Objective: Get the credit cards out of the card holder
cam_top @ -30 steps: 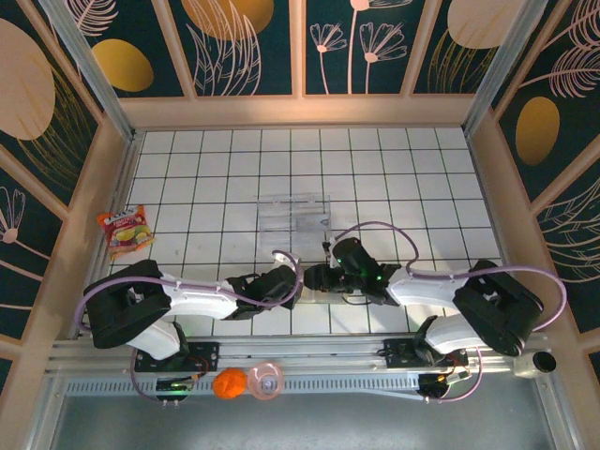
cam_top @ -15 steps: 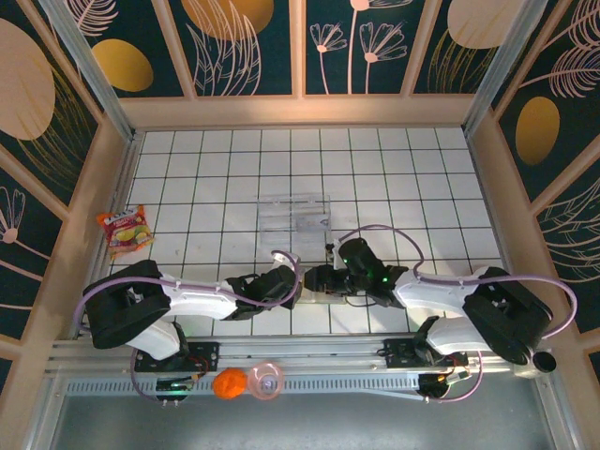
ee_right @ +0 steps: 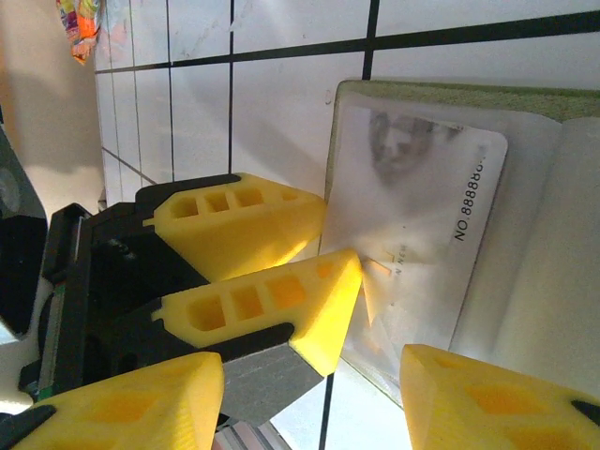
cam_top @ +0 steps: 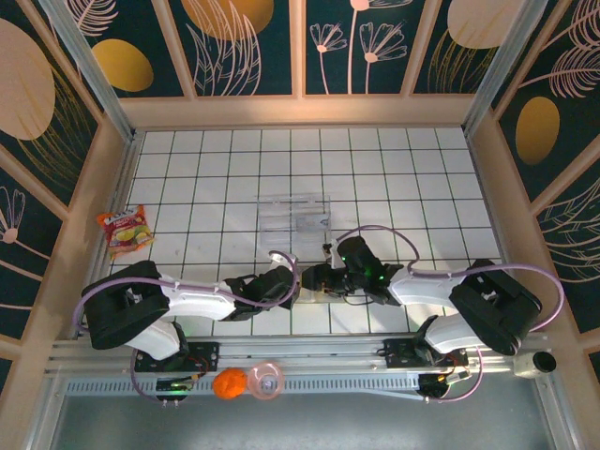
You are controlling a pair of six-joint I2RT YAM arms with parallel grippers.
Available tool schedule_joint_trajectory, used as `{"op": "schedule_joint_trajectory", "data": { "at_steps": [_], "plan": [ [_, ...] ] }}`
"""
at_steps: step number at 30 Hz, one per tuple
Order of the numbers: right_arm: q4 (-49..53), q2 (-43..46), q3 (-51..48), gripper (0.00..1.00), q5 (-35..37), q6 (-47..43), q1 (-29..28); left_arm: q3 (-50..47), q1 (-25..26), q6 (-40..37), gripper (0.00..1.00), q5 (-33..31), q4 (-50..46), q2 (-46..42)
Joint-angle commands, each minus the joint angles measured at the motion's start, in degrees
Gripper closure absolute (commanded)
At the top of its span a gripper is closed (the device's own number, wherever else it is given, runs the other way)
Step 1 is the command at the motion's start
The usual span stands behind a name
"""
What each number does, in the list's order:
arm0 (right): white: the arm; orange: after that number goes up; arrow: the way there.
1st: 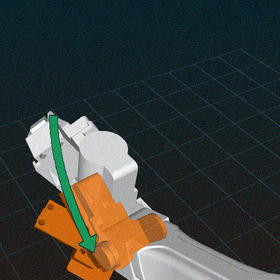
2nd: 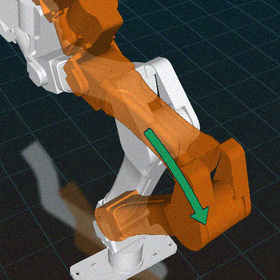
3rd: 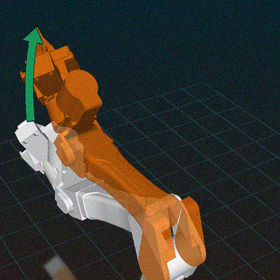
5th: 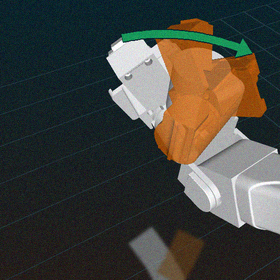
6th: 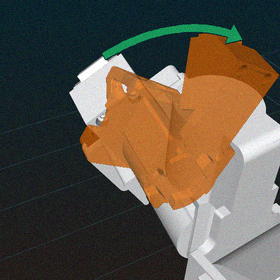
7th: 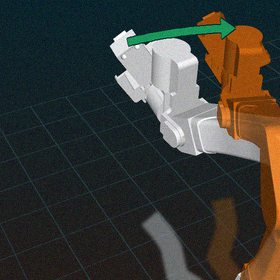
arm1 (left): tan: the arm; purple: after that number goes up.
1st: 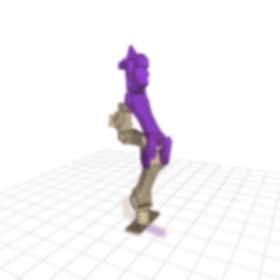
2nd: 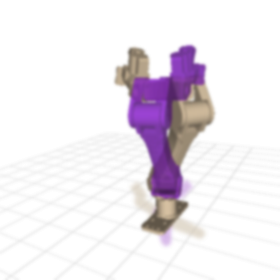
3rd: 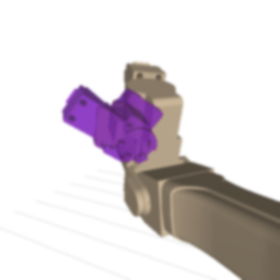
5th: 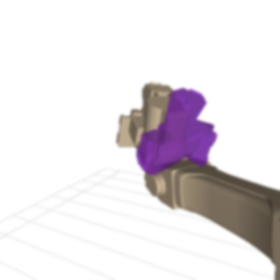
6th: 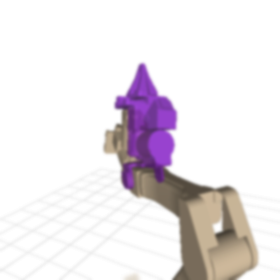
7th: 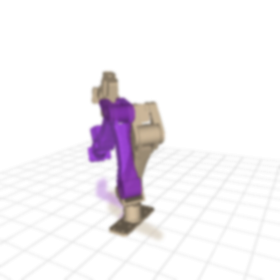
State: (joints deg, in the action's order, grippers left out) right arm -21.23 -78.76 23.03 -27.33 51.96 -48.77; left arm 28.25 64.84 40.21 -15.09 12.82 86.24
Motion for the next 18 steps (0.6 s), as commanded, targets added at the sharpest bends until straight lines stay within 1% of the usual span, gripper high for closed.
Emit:
{"op": "schedule_joint_trajectory", "data": {
  "at_steps": [1, 4, 9, 10, 12, 14, 15, 16, 18],
  "plan": [
    [0.67, -1.28, 0.97, 0.46, 2.34, 1.89, 0.3, -0.94, 0.54, -0.13, 0.68, 2.42, -0.17, -0.26],
    [1.25, 0.86, 0.73, 0.47, 3.34, 2.12, 0.86, -1.0, 0.5, -0.12, 0.68, 2.35, -0.16, -0.35],
    [8.7, 5.65, 2.92, 0.48, 7.52, -1.51, 1.23, -1.09, 0.5, -0.22, 0.68, 2.35, -0.12, -0.06],
    [8.3, 6.05, 2.6, 0.46, 7.49, -1.48, 1.29, -1.09, 0.55, -0.21, 0.68, 2.34, -0.01, -0.02],
    [6.59, 4.84, 2.03, 0.45, 5.8, -0.97, 1.53, -1.09, 0.47, -0.12, 0.68, 2.43, 0.18, 0.07],
    [6.68, 2.77, 2.56, 0.52, 4.68, -1.08, 1.84, -1.09, 0.55, -0.12, 0.68, 2.44, 0.19, -0.02],
    [8.45, 2.23, 3.52, 0.55, 5.2, -2.47, 1.85, -1.17, 0.55, -0.11, 0.68, 2.44, 0.19, -0.06],
    [11.37, 2.03, 4.78, 0.58, 7.03, -4.62, 1.5, -1.18, 0.55, -0.21, 0.68, 2.35, 0.1, -0.11],
    [19.3, 2.18, 7.72, 0.58, 14.89, -9.85, -0.28, -1.18, 0.55, -0.21, 0.68, 2.26, 0.23, 0.03]
  ]
}}
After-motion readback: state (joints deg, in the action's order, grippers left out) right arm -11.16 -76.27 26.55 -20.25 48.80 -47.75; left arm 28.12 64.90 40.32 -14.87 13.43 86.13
